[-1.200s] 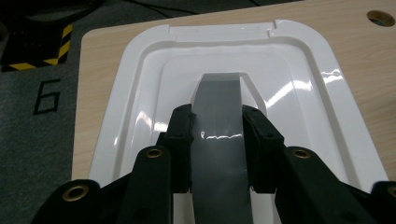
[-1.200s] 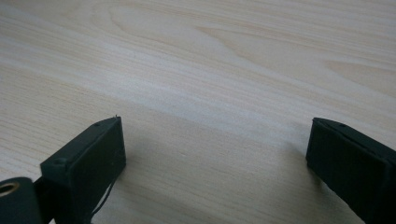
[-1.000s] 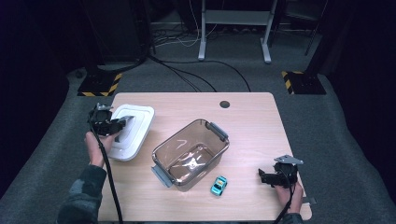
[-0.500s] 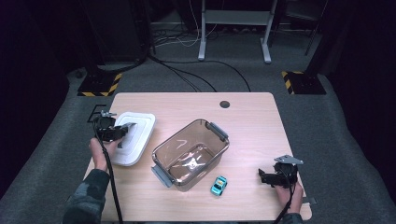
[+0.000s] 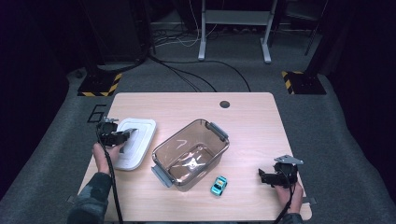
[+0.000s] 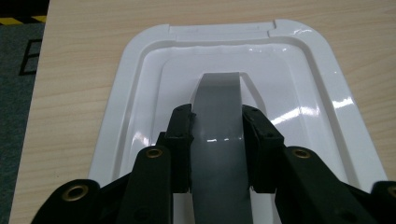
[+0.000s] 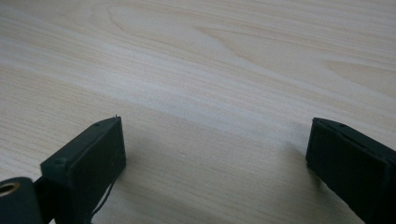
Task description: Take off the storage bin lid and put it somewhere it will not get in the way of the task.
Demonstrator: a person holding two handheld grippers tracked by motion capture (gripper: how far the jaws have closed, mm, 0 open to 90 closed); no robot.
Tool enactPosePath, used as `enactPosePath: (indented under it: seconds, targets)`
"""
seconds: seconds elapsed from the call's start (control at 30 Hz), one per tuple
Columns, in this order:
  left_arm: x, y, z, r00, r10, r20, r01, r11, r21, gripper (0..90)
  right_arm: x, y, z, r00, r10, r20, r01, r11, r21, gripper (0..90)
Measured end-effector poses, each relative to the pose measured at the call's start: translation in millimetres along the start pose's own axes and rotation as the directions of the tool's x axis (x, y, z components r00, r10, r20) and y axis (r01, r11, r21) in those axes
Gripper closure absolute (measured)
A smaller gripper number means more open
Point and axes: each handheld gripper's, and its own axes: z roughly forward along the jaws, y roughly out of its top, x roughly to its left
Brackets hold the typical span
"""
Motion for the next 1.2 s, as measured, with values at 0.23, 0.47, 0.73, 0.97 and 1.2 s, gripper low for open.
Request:
enactPosePath:
  seconds: [0.23,0.47,0.73,0.97,1.2]
  targets:
    - [-1.0,-10.0,12.9,0.9995,-0.007,-0.032,0.007,0.9999,-0.007,66.5,0.0,0.0,0.0,1.0,0.0,0.0,0.0,1.0,0.0,3.9]
    - [-2.8,-12.7,19.2,0.9966,-0.007,-0.082,0.005,0.9997,-0.023,66.5,0.0,0.0,0.0,1.0,0.0,0.0,0.0,1.0,0.0,3.8]
    - [-2.4,-9.3,24.6,0.9943,-0.013,-0.106,0.01,0.9994,-0.032,66.0,0.0,0.0,0.0,1.0,0.0,0.0,0.0,1.0,0.0,3.8]
    - [-2.0,-8.6,26.9,0.9972,-0.021,-0.072,0.021,0.9998,-0.005,48.2,0.0,0.0,0.0,1.0,0.0,0.0,0.0,1.0,0.0,3.8]
    - [-4.1,-7.2,6.0,0.9995,0.019,-0.027,-0.02,0.9989,-0.043,20.5,0.0,0.0,0.0,1.0,0.0,0.0,0.0,1.0,0.0,3.9]
